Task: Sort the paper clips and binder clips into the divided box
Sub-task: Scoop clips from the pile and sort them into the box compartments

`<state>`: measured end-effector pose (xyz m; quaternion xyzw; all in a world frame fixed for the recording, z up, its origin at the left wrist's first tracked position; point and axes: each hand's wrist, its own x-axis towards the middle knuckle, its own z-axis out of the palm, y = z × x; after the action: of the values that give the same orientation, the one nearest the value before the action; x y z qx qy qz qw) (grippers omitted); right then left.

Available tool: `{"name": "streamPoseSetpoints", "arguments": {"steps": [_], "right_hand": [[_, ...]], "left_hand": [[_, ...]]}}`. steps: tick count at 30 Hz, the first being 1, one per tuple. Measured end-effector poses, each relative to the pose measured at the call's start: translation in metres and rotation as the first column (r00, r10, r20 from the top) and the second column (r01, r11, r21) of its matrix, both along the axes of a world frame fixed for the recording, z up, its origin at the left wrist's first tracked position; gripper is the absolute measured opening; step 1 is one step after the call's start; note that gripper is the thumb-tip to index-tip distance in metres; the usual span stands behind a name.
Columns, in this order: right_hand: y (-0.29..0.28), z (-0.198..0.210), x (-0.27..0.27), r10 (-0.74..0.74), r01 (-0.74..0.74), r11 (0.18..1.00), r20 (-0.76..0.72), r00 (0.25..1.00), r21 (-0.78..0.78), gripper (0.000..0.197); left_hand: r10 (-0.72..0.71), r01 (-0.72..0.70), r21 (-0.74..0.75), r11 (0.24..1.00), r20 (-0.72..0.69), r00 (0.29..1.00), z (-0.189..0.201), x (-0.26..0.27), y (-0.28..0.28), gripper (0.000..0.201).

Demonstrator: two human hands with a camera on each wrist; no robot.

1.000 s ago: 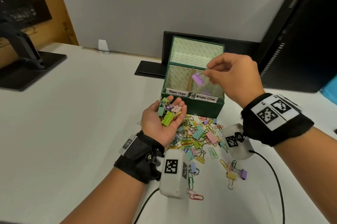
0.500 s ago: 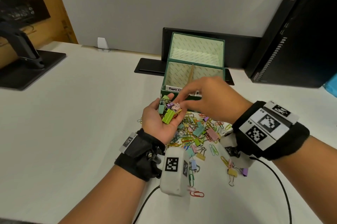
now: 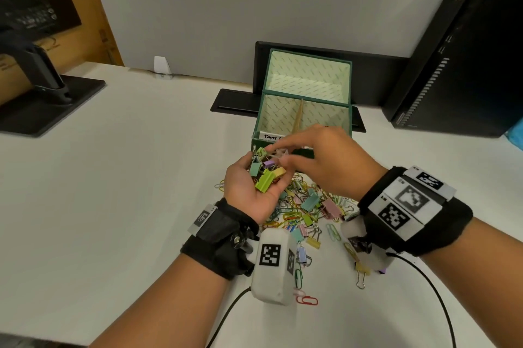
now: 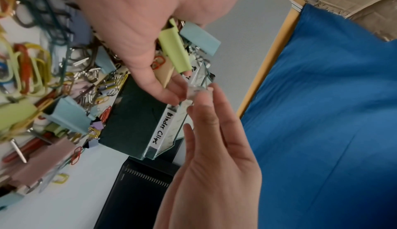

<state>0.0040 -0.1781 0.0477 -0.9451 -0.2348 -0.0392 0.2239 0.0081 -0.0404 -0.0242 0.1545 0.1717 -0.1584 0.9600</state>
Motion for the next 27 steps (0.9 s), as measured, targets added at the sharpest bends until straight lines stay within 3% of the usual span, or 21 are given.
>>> {"name": "streamPoseSetpoints", "arguments": {"steps": [4, 10, 12, 14, 16, 18, 22, 27], "right_hand": [[-0.007, 0.008, 0.006, -0.102, 0.102, 0.98, -0.01, 0.995, 0.174, 0.03], [-0.023, 0.019, 0.027, -0.351, 0.293, 0.893, 0.12, 0.929, 0.342, 0.017], [-0.03, 0.017, 0.034, -0.416, 0.351, 0.874, 0.142, 0.898, 0.337, 0.012], [-0.036, 0.009, 0.042, -0.446, 0.413, 0.881, 0.12, 0.887, 0.23, 0.011], [-0.039, 0.001, 0.045, -0.446, 0.445, 0.895, 0.047, 0.894, 0.037, 0.013], [-0.035, -0.003, 0.041, -0.432, 0.433, 0.9, 0.032, 0.901, -0.05, 0.016], [-0.014, 0.003, 0.019, -0.265, 0.259, 0.964, 0.127, 0.956, 0.063, 0.017], [0.018, 0.001, -0.007, -0.041, 0.041, 0.999, 0.009, 0.999, 0.028, 0.02]], "left_hand": [[0.003, -0.003, 0.006, 1.0, -0.024, 1.0, 0.001, 0.0, 0.0, 0.035], [0.012, -0.01, 0.042, 0.999, -0.042, 0.999, 0.003, 0.001, -0.001, 0.04], [0.013, -0.011, 0.038, 0.999, -0.051, 0.999, 0.002, 0.001, -0.001, 0.041], [0.013, -0.011, 0.035, 0.999, -0.052, 0.999, 0.002, 0.002, -0.001, 0.041], [0.016, -0.014, 0.034, 0.999, -0.048, 0.999, 0.002, 0.002, -0.001, 0.041], [0.016, -0.014, 0.036, 0.999, -0.048, 0.999, 0.002, 0.002, 0.0, 0.041], [0.016, -0.015, 0.039, 0.999, -0.034, 0.999, 0.002, 0.003, -0.001, 0.041], [0.032, -0.034, 0.036, 0.999, 0.074, 0.997, -0.001, 0.0, -0.002, 0.04]]}}
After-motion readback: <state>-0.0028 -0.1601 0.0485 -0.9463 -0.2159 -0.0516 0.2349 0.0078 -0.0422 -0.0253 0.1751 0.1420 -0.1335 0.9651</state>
